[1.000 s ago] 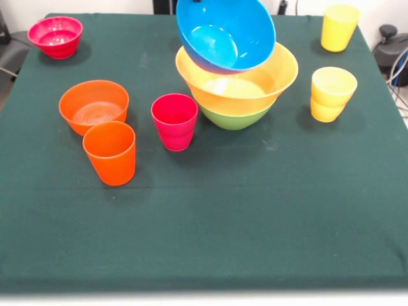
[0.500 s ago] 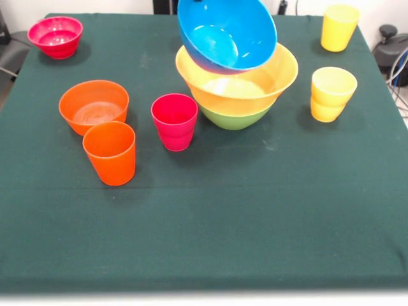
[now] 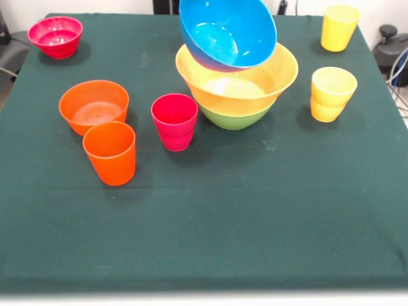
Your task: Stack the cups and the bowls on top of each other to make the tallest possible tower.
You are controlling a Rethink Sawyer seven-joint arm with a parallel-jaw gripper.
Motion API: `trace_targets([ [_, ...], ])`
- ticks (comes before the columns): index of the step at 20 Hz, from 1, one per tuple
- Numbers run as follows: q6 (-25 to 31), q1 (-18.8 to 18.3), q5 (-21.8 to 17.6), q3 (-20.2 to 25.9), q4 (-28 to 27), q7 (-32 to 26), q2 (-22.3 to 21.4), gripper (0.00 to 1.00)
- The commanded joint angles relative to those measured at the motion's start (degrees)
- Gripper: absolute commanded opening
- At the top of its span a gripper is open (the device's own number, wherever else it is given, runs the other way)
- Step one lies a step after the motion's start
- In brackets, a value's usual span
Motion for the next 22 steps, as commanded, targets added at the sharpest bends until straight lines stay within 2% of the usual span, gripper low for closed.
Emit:
trace_targets([
  [1, 3.2, 2.5, 0.4, 0.4, -1.7, 7.0, 2.3, 0.0],
  [22, 5.4, 4.7, 1.9, -1.7, -5.6, 6.7, 4.6, 0.0],
])
